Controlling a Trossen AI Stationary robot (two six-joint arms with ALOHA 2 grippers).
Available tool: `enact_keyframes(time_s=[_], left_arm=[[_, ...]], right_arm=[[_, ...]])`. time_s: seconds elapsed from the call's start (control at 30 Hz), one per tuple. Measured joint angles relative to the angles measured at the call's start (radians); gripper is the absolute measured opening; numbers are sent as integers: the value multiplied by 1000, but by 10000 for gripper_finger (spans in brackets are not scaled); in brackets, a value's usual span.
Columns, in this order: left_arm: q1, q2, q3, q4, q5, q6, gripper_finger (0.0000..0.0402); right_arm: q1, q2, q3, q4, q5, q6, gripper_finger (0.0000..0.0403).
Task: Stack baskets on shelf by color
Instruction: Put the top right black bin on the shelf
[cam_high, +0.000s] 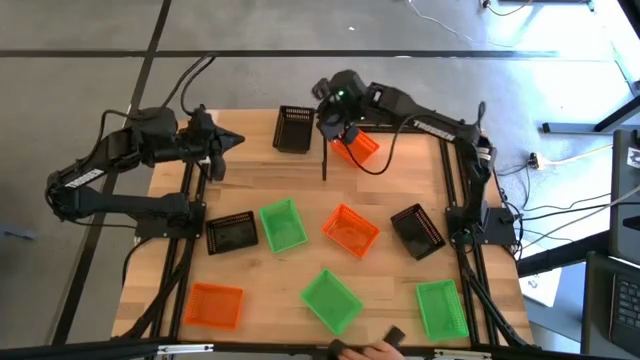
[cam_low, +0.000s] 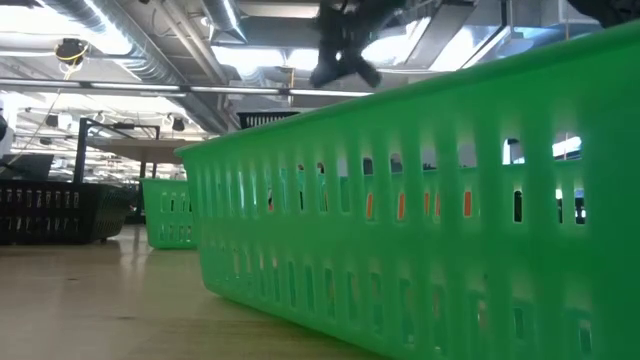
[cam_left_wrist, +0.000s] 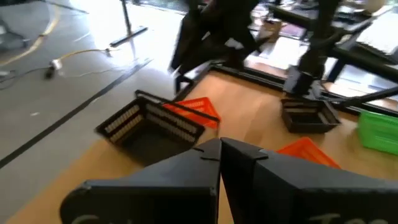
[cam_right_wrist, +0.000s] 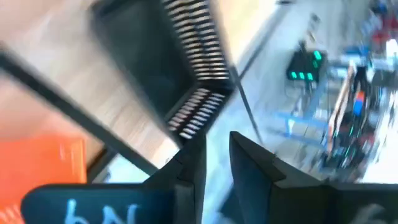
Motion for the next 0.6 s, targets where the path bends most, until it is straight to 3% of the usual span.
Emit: enact_keyframes(time_s=[0.13, 0.2, 0.33, 0.5, 0.6], left_arm=[[32, 29, 1, -74, -128, -65, 0], [60, 52, 1, -111, -142, -74, 0], [116, 110, 1, -136, -121, -76, 0], [193, 210, 1, -135, -61, -80, 0], [264, 282, 0, -174, 28, -38, 0]], right_arm=[[-1, -41, 81, -46, 1, 250, 74], [1, -59, 128, -71, 0, 353, 74], [11, -88, 221, -135, 0, 503, 69], [25, -104, 342, -282, -2, 692, 30], [33, -141, 320, -314, -5, 812, 6]])
